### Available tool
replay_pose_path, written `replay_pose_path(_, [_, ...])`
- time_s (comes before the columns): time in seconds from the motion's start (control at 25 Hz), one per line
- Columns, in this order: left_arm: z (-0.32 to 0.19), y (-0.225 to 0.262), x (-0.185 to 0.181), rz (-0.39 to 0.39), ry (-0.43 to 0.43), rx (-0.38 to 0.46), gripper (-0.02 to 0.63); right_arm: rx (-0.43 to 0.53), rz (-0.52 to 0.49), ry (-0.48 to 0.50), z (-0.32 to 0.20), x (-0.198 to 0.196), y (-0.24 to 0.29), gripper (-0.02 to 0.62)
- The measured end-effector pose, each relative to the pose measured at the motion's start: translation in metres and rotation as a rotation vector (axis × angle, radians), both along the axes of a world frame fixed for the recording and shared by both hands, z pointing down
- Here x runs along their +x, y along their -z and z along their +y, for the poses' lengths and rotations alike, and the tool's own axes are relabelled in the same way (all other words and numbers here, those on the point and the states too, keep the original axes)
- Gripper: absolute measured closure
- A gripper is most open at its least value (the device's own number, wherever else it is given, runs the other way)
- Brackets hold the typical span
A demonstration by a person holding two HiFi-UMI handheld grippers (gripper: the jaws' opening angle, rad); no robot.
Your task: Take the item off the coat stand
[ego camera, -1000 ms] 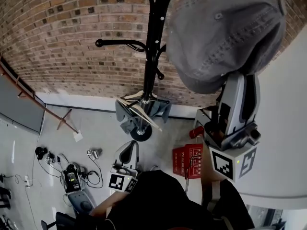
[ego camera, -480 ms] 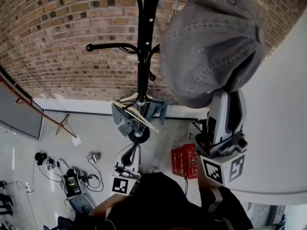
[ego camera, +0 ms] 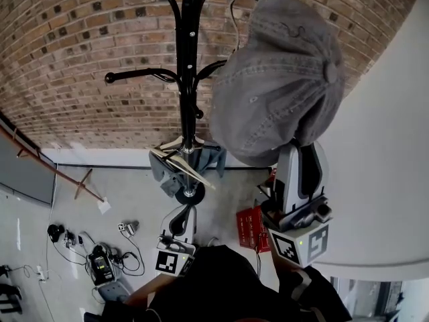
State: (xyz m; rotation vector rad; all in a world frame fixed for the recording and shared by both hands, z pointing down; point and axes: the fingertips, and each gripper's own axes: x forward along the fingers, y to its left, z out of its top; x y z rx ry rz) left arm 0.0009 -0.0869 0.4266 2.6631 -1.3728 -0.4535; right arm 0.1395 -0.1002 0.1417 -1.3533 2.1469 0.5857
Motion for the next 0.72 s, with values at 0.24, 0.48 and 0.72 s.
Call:
replay_pose_path(0.24, [-0.003, 0.01, -0.001, 0.045, 0.005, 0.01, 0.591, -0.053, 0.002, -0.006, 0.003, -0.004, -0.031, 0.506])
replay_pose_path(0.48, [-0.002, 0.016, 0.002, 0.059, 0.007, -0.004, 0.591, -0.133, 0.011, -0.038, 0.008, -0.009, -0.069, 0.506])
replay_pose_path(0.72, [-0.002, 0.022, -0.001, 0.068, 0.017, 0.018, 0.591, -0.191, 0.024, -0.065, 0.012, -0.008, -0.101, 0.505])
